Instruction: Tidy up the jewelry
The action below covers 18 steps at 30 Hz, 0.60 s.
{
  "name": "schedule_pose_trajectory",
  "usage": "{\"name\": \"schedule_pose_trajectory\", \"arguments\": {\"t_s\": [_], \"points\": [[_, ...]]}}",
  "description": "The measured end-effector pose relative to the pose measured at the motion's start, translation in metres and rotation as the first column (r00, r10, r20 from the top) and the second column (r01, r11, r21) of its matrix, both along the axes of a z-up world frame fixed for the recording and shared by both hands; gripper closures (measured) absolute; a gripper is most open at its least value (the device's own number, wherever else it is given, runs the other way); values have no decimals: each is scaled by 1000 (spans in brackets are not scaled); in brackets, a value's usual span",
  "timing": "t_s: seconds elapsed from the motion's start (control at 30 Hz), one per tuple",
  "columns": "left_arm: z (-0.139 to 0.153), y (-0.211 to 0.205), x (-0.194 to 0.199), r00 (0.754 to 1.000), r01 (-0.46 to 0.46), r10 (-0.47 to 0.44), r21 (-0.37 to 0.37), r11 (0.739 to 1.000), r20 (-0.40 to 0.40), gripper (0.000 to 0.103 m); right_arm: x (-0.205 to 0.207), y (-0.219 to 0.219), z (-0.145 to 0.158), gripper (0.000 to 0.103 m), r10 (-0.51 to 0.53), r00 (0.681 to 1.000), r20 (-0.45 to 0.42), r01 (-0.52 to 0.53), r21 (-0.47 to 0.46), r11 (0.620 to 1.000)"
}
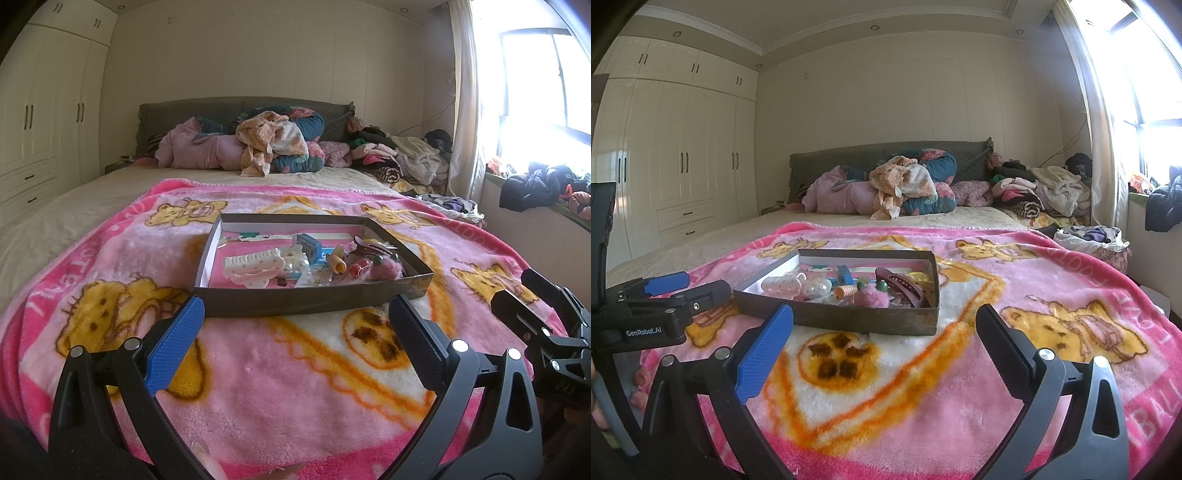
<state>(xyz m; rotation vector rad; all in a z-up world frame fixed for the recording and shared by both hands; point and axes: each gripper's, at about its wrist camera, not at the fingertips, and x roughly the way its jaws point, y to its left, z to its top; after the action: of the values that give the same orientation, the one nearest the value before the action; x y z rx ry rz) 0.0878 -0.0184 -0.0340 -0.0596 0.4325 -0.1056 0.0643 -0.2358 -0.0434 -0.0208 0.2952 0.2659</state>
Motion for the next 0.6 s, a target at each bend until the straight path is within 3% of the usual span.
{"name": "schedule_pose_trajectory", "arguments": {"t_s": [0.6], "points": [[1,2,2,1000,-11,11,12,1000,0,11,0,-1,0,6,-6,1000,0,6,1,1000]]}}
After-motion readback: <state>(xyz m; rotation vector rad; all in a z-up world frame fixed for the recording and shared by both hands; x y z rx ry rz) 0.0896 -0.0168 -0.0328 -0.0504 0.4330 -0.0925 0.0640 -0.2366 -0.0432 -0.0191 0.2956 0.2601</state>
